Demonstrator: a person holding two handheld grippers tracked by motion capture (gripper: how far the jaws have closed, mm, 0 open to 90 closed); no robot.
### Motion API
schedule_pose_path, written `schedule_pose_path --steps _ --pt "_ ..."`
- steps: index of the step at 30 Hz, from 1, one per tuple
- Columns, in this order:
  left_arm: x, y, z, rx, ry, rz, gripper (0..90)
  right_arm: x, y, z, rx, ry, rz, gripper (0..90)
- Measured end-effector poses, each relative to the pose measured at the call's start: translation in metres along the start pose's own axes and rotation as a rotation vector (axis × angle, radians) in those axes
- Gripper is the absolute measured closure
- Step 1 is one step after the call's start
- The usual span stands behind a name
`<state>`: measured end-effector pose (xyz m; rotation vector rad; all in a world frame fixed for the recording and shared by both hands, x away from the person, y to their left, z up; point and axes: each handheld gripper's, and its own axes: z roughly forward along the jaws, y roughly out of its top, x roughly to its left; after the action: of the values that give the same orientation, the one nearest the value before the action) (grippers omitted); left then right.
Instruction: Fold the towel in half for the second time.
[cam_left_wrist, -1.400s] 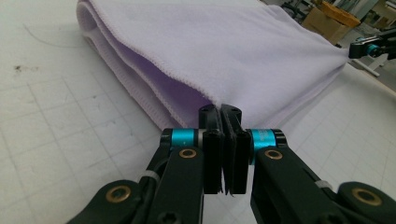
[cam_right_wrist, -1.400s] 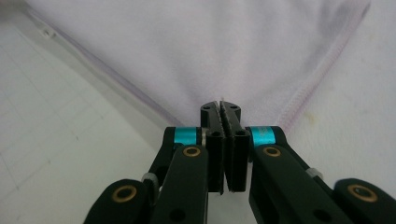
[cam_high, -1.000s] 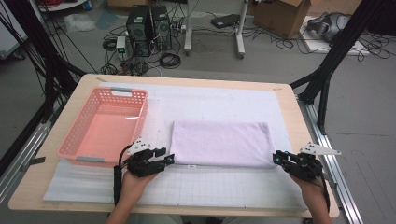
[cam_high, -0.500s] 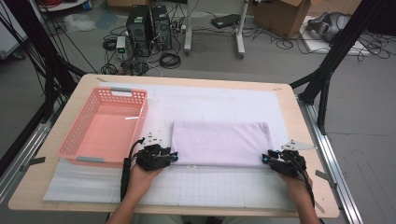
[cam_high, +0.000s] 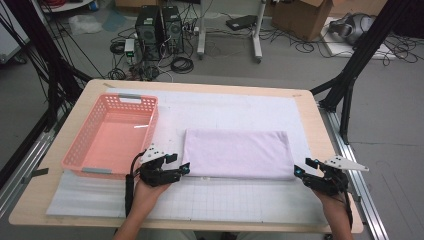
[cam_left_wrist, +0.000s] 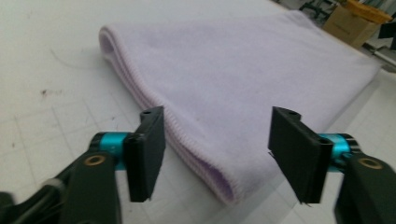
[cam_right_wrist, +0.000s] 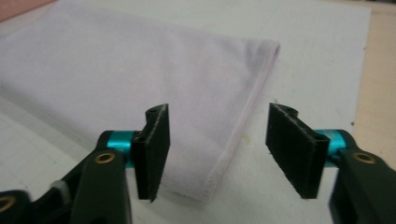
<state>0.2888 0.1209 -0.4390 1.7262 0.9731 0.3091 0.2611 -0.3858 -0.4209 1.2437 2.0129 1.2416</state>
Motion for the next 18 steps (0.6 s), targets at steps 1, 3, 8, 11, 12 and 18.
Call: schedule_pose_path --steps 1,3,8,11,12,18 --pt "-0.0017 0.0010 -0.0006 -0.017 0.006 -0.002 22.9 0.0024 0.0016 -0.0011 -0.008 -0.011 -0.008 30.1" --pt "-0.0034 0.0016 -0.0009 -0.026 0.005 0.005 17.8 0.0063 0.0030 -0.0021 -0.016 -0.013 -0.030 24.5" --pt "-0.0028 0.0011 -0.0001 -0.026 -0.009 0.018 18.0 0.0065 0.0006 -0.0008 -0.011 -0.002 -0.046 18.7" --pt "-0.0016 0.0011 -0.0013 -0.026 0.001 0.016 18.3 0.0053 0.0000 -0.0009 -0.011 -0.002 -0.039 18.4" --pt "-0.0015 0.0010 -0.0015 -0.026 0.005 0.016 18.5 0.0055 -0.0003 -0.0007 -0.006 0.001 -0.035 18.4" --pt "-0.0019 -0.0001 0.0007 -0.008 0.005 0.030 20.7 0.0053 -0.0007 0.0009 0.002 0.008 -0.038 18.5"
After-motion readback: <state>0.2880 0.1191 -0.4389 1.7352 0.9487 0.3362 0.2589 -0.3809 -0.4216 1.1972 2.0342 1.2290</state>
